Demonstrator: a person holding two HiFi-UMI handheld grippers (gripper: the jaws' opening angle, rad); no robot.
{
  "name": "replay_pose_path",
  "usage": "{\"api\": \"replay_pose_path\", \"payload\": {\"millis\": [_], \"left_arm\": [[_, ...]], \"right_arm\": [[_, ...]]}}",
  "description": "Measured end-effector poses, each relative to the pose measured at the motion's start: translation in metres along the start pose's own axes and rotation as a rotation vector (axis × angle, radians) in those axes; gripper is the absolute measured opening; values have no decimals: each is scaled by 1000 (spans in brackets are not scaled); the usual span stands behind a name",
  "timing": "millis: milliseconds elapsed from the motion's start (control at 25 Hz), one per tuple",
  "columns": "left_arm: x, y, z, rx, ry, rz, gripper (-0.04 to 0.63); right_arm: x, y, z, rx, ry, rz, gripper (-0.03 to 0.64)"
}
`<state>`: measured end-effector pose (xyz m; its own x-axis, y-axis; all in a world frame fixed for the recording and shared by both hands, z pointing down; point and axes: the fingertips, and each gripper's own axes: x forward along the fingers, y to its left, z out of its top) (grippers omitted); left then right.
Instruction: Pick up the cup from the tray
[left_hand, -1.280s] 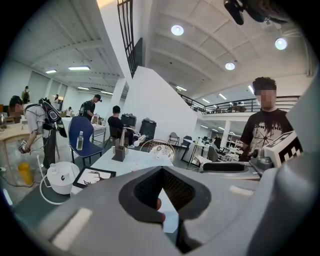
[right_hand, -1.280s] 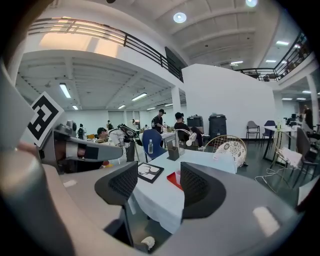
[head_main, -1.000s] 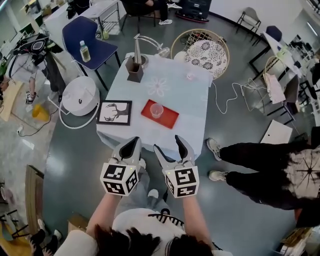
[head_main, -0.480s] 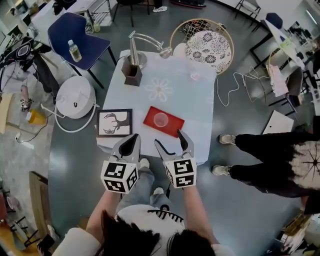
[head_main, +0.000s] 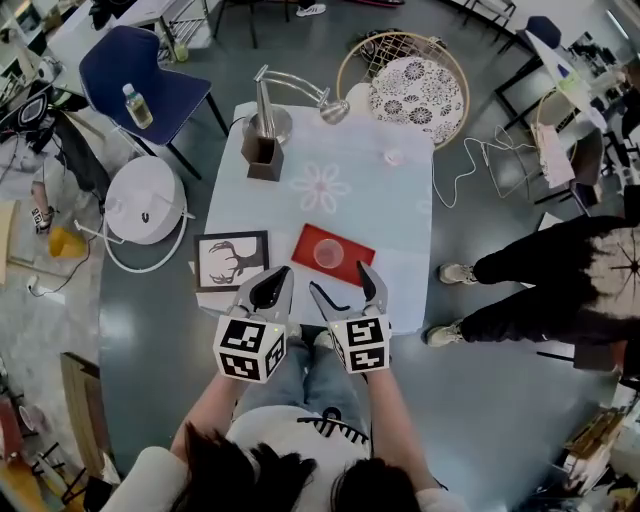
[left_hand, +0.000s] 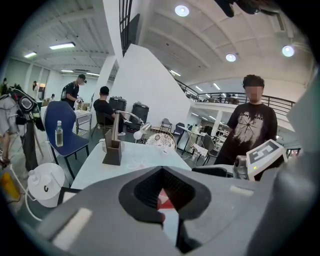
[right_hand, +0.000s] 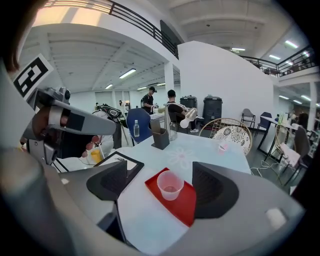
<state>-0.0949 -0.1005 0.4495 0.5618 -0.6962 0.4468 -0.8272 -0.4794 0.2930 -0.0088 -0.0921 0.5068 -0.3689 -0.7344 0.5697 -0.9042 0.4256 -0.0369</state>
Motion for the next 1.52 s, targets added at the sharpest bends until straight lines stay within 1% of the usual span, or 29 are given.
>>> {"api": "replay_pose_path", "payload": {"millis": [120, 200, 280, 400, 760, 1120, 1240, 1360, 1400, 1440, 1520], "left_arm": [[10, -2, -3, -4, 13, -10, 0], [17, 1, -5, -12, 15, -11, 0], [20, 5, -7, -16, 20, -4, 0], [28, 9, -7, -22, 18, 0, 0], [54, 24, -32, -21, 67, 29, 0], [69, 39, -49, -41, 97, 64, 0], [74, 46, -54, -36, 109, 72, 0], [77, 51, -57, -39, 121, 91, 0], [79, 50, -57, -48, 119, 95, 0], [81, 50, -57, -55, 118, 98, 0], [81, 51, -58, -60, 123, 106, 0]], "right_arm": [[9, -9, -6, -14, 23, -21, 417], [17, -14, -10, -5, 34, -28, 425], [26, -13, -16, 9, 45, -15, 434], [38, -14, -23, 3, 65, 0, 443], [76, -26, -53, 50, 67, 0, 448], [109, -33, -62, 53, 38, 0, 446], [118, -32, -66, 57, 35, 7, 446], [121, -32, -66, 61, 27, 11, 420], [121, -35, -66, 48, 28, 8, 371], [121, -36, -66, 36, 29, 6, 340], [122, -35, -65, 31, 33, 8, 330]]}}
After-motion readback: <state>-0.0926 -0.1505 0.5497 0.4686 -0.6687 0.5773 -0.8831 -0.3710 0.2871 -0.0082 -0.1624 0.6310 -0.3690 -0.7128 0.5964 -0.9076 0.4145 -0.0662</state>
